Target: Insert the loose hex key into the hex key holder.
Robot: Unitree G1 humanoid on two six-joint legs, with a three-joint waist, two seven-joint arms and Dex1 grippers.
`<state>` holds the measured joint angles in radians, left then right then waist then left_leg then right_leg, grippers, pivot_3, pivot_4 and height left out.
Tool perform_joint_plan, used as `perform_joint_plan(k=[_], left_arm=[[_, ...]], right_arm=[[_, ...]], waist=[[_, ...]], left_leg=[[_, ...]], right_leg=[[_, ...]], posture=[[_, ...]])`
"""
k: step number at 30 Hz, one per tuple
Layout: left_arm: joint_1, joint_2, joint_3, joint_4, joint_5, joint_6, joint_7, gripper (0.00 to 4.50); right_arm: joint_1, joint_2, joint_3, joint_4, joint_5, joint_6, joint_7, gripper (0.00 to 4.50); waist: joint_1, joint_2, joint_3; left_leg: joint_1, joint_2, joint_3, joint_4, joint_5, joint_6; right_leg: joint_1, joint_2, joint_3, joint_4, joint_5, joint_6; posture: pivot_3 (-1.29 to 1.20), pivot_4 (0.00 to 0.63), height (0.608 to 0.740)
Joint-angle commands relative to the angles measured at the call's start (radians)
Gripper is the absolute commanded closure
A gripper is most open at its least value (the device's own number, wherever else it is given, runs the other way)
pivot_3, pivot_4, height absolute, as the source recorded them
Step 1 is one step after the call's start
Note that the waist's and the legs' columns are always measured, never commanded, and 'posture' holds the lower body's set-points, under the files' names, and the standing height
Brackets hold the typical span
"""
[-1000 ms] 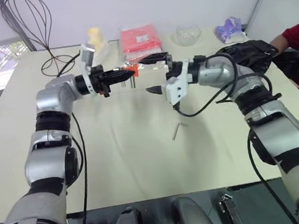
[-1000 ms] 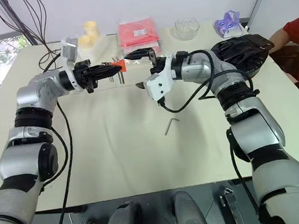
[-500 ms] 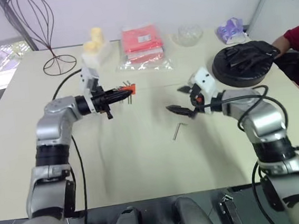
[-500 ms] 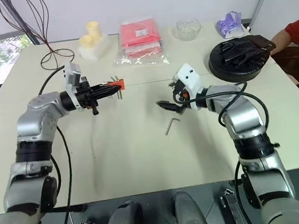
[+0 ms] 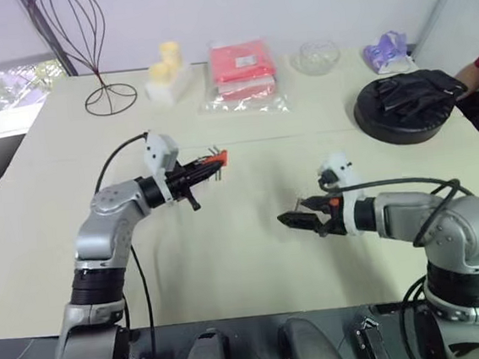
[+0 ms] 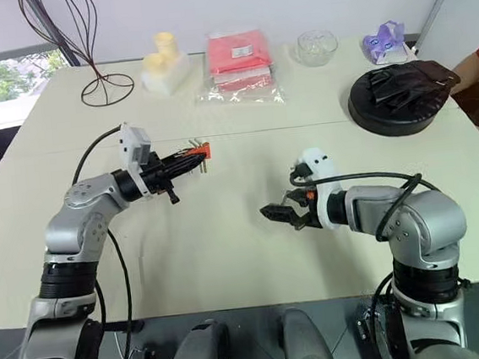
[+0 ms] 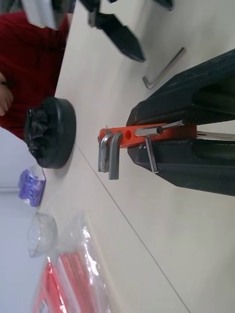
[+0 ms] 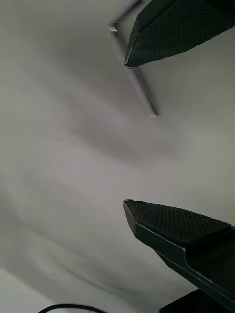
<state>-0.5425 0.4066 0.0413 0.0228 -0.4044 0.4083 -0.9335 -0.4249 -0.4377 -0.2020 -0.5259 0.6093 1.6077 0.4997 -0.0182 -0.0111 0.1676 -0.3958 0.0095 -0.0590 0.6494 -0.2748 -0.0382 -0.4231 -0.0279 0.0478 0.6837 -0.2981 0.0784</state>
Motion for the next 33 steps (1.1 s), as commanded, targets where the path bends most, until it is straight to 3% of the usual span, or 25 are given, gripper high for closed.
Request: perform_joint_plan(k=[1, 8, 18, 21, 24, 27, 28, 33], left_arm=[[0.004, -0.005, 0.002, -0.052, -0.022, 0.006, 0.023, 4.50], [0.014, -0.007, 0.002, -0.056, -0.030, 0.016, 0.056, 4.50], [0.025, -0.017, -0.003, -0.057, -0.033, 0.011, 0.101, 4.50], [0.026, -0.029, -0.006, -0.054, -0.030, 0.004, 0.116, 4.50], [0.026, -0.044, -0.005, -0.040, -0.023, -0.014, 0.138, 4.50], [0.032, -0.051, -0.005, -0.040, -0.019, -0.023, 0.150, 4.50], [0.035, -0.053, -0.006, -0.042, -0.019, -0.025, 0.153, 4.50], [0.044, -0.050, -0.016, -0.044, -0.012, -0.030, 0.157, 4.50]], right_arm=[[0.002, -0.021, 0.012, 0.000, 0.030, 0.007, -0.037, 0.05], [-0.042, 0.042, 0.113, 0.159, -0.051, -0.081, -0.097, 0.05], [-0.124, 0.052, 0.360, 0.477, -0.257, -0.383, -0.154, 0.05], [-0.119, 0.063, 0.411, 0.575, -0.316, -0.447, -0.173, 0.94], [-0.082, 0.086, 0.454, 0.620, -0.344, -0.462, -0.176, 2.48], [-0.057, 0.092, 0.474, 0.601, -0.355, -0.442, -0.163, 4.18], [-0.050, 0.092, 0.479, 0.592, -0.358, -0.437, -0.159, 4.44], [-0.059, 0.105, 0.443, 0.575, -0.363, -0.435, -0.152, 4.44]], waist=[[-0.003, 0.000, 0.000], [-0.017, -0.001, -0.001], [-0.029, -0.004, -0.003], [-0.026, -0.006, -0.005], [-0.026, -0.009, -0.012], [-0.026, -0.013, -0.022], [-0.026, -0.013, -0.025], [-0.025, -0.012, -0.032]], left_leg=[[0.000, 0.000, 0.000, 0.000, 0.000, 0.000], [0.001, 0.000, 0.000, 0.000, 0.000, 0.000], [0.007, 0.002, 0.000, -0.001, 0.000, 0.000], [0.016, 0.002, -0.001, -0.002, -0.001, 0.001], [0.026, 0.003, -0.001, -0.003, -0.002, 0.003], [0.026, 0.005, -0.002, -0.003, -0.003, 0.006], [0.026, 0.006, -0.002, -0.003, -0.004, 0.007], [0.026, 0.006, -0.004, -0.003, -0.006, 0.010]], right_leg=[[0.000, 0.000, 0.000, 0.000, 0.000, 0.000], [0.001, 0.001, 0.000, 0.000, 0.000, 0.000], [0.007, 0.003, 0.000, 0.000, 0.000, 0.000], [0.017, 0.003, -0.001, -0.003, 0.000, 0.000], [0.031, 0.005, -0.003, -0.013, -0.001, 0.000], [0.033, 0.007, -0.003, -0.015, -0.001, -0.001], [0.033, 0.008, -0.003, -0.015, -0.001, -0.001], [0.034, 0.008, -0.001, -0.017, -0.001, -0.001]], posture=[[0.00, 0.150, 0.740], [0.00, 0.150, 0.740], [0.00, 0.150, 0.740], [0.00, 0.150, 0.740], [0.00, 0.150, 0.740], [0.00, 0.150, 0.740], [0.00, 0.150, 0.740], [0.00, 0.150, 0.740]])
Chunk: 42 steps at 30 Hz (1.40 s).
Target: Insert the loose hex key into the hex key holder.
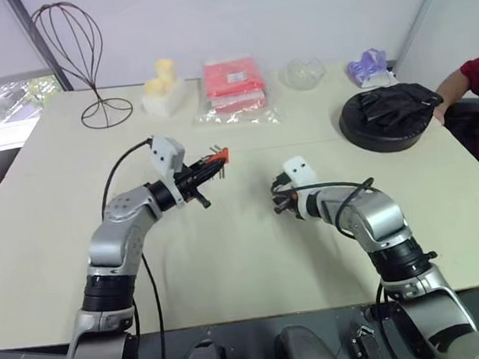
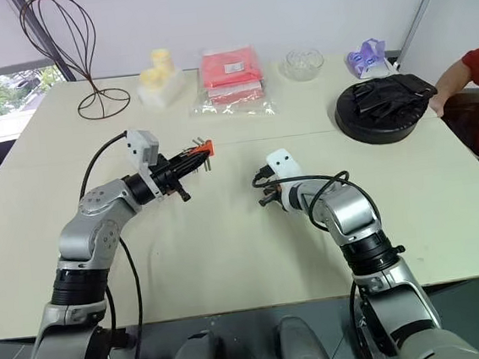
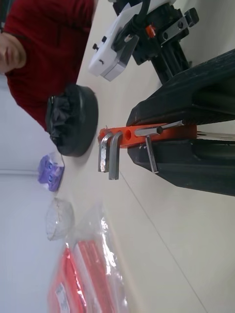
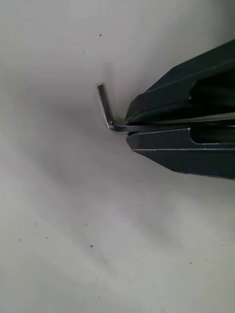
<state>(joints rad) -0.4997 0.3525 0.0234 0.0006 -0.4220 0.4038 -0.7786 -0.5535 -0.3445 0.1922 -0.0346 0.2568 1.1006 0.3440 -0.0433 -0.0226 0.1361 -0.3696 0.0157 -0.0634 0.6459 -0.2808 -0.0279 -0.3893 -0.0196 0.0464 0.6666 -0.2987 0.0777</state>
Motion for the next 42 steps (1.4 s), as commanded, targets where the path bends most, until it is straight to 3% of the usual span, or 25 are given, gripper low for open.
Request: perform_joint_plan(k=[1, 5, 8, 12, 15, 25, 42], left_arm=[[0.000, 0.010, 0.003, -0.019, 0.005, -0.025, -0.002, 4.50], [-0.028, 0.062, 0.010, 0.018, -0.012, -0.009, -0.075, 4.50], [-0.074, 0.125, 0.006, 0.068, -0.059, 0.044, -0.202, 4.50], [-0.200, 0.164, 0.011, 0.190, -0.131, 0.132, -0.354, 4.50], [-0.312, 0.156, -0.002, 0.304, -0.126, 0.129, -0.433, 4.50], [-0.561, 0.031, 0.008, 0.549, -0.122, 0.107, -0.547, 4.50], [-0.626, -0.002, 0.036, 0.647, -0.107, 0.055, -0.556, 4.50]], right_arm=[[0.053, 0.011, 0.038, 0.081, -0.015, 0.049, 0.007, 4.44], [-0.077, 0.045, -0.117, 0.095, 0.006, -0.114, -0.007, 4.44], [-0.200, 0.076, -0.276, 0.092, 0.099, -0.260, 0.034, 4.44], [-0.333, 0.157, -0.467, 0.050, 0.305, -0.290, 0.032, 4.44], [-0.393, 0.238, -0.564, 0.001, 0.442, -0.316, 0.001, 4.44], [-0.354, 0.325, -0.520, -0.083, 0.561, -0.398, -0.009, 4.44], [-0.280, 0.315, -0.467, -0.095, 0.581, -0.439, -0.022, 4.44]], waist=[[0.000, 0.000, 0.000], [-0.005, 0.003, 0.003], [-0.001, 0.015, 0.016], [0.001, 0.018, 0.019], [0.001, 0.018, 0.019], [-0.003, 0.019, 0.019], [-0.003, 0.019, 0.019]], left_leg=[[0.000, 0.000, 0.000, 0.000, 0.000, 0.000], [-0.001, 0.000, 0.000, 0.000, 0.000, 0.000], [-0.006, 0.000, 0.002, 0.001, 0.000, 0.000], [-0.023, -0.001, 0.003, 0.002, 0.001, -0.001], [-0.026, 0.000, 0.002, 0.000, 0.002, -0.002], [-0.027, -0.004, 0.003, 0.002, 0.002, -0.003], [-0.028, -0.004, 0.003, 0.002, 0.002, -0.003]], right_leg=[[0.000, 0.000, 0.000, 0.000, 0.000, 0.000], [-0.002, 0.001, 0.001, -0.001, 0.000, 0.000], [-0.007, 0.002, 0.002, 0.000, 0.000, 0.000], [-0.025, 0.001, 0.001, 0.004, 0.001, 0.000], [-0.028, 0.001, -0.001, 0.006, 0.001, 0.000], [-0.030, -0.003, 0.000, 0.008, 0.001, 0.000], [-0.036, -0.004, 0.002, 0.015, 0.001, 0.000]], posture=[[0.00, 0.150, 0.740], [0.00, 0.150, 0.740], [0.00, 0.150, 0.740], [0.00, 0.150, 0.740], [0.00, 0.150, 0.740], [0.00, 0.150, 0.740], [0.00, 0.150, 0.740]])
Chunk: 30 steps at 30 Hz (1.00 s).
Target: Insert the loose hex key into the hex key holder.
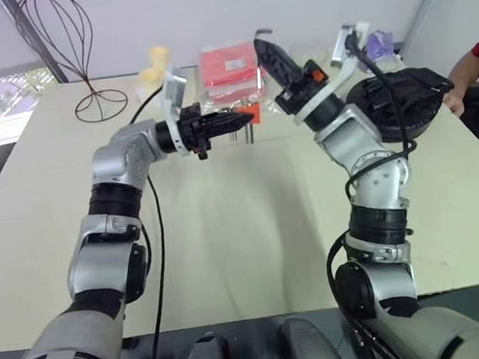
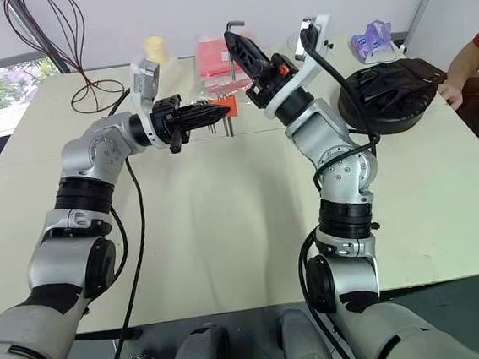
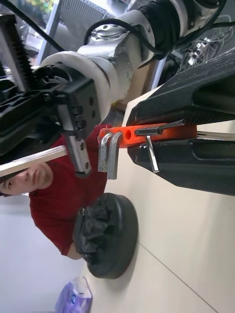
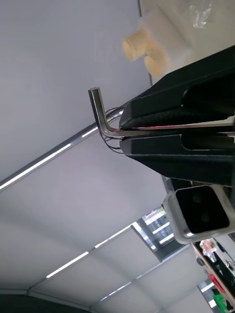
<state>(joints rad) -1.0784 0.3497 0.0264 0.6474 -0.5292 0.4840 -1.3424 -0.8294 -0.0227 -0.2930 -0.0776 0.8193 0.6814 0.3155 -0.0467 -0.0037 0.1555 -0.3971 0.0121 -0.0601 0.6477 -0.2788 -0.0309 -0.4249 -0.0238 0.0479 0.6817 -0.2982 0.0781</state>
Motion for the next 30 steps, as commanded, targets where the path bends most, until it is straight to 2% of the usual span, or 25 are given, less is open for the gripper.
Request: perform_joint_plan(k=[1, 30], left_arm=[[-0.052, 0.000, 0.036, 0.005, 0.000, -0.026, 0.010, 4.50], [-0.035, 0.004, 0.037, -0.018, 0.005, -0.014, 0.005, 4.50]], right_arm=[[0.001, -0.010, 0.027, -0.055, 0.014, -0.024, 0.011, 4.44], [0.020, -0.025, 0.054, -0.016, 0.024, -0.075, 0.011, 4.44]], waist=[[0.000, 0.000, 0.000], [0.000, 0.000, 0.001]], left_leg=[[0.000, 0.000, 0.000, 0.000, 0.000, 0.000], [0.000, 0.000, 0.000, 0.000, 0.000, 0.000]], right_leg=[[0.000, 0.000, 0.000, 0.000, 0.000, 0.000], [0.000, 0.000, 0.000, 0.000, 0.000, 0.000]], posture=[[0.00, 0.150, 0.740], [0.00, 0.150, 0.740]])
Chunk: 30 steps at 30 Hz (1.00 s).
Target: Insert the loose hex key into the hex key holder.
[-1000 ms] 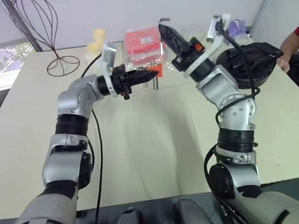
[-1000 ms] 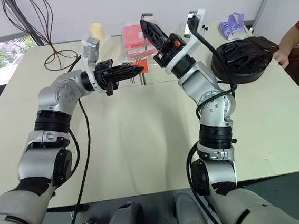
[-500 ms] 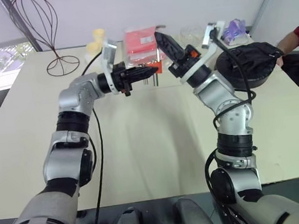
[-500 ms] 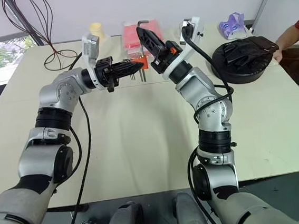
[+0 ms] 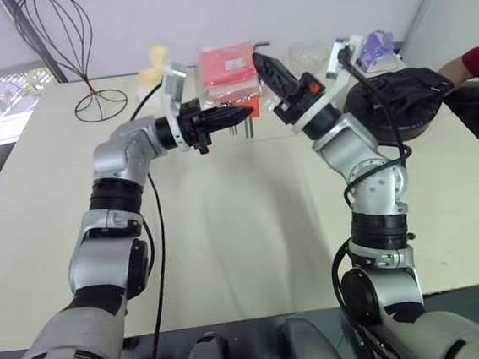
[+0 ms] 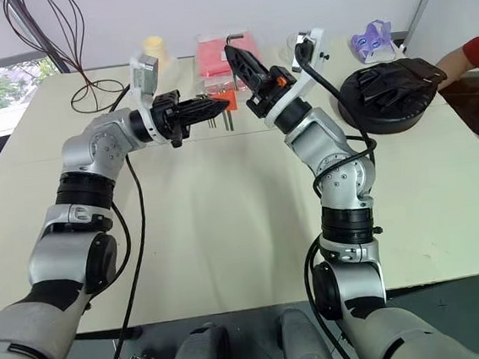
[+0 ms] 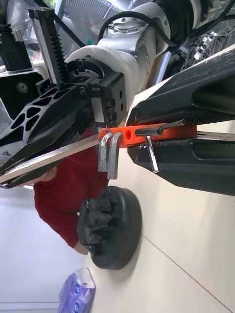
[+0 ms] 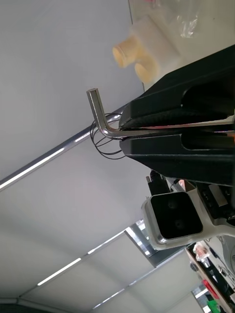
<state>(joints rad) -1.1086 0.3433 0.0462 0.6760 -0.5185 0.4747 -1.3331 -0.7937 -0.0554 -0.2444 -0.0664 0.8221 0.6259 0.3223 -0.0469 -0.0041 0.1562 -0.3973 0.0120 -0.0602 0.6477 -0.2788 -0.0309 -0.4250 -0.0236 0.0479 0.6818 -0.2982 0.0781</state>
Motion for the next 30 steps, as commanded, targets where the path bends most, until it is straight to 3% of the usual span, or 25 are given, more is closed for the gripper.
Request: perform_joint_plan(k=[1, 30], left_arm=[[0.002, 0.008, 0.012, -0.051, 0.000, -0.009, -0.005, 4.50], [-0.018, -0.018, 0.039, -0.036, 0.008, -0.015, 0.011, 4.50]], right_arm=[[-0.016, 0.011, 0.006, -0.031, 0.023, -0.019, 0.001, 4.44], [-0.009, 0.007, 0.004, -0.015, 0.033, -0.036, -0.002, 4.44]], waist=[[0.000, 0.000, 0.000], [0.001, 0.000, 0.000]], left_leg=[[0.000, 0.000, 0.000, 0.000, 0.000, 0.000], [0.000, 0.000, 0.000, 0.000, 0.000, 0.000]], right_leg=[[0.000, 0.000, 0.000, 0.000, 0.000, 0.000], [0.000, 0.000, 0.000, 0.000, 0.000, 0.000]], posture=[[0.00, 0.150, 0.740], [0.00, 0.150, 0.740]])
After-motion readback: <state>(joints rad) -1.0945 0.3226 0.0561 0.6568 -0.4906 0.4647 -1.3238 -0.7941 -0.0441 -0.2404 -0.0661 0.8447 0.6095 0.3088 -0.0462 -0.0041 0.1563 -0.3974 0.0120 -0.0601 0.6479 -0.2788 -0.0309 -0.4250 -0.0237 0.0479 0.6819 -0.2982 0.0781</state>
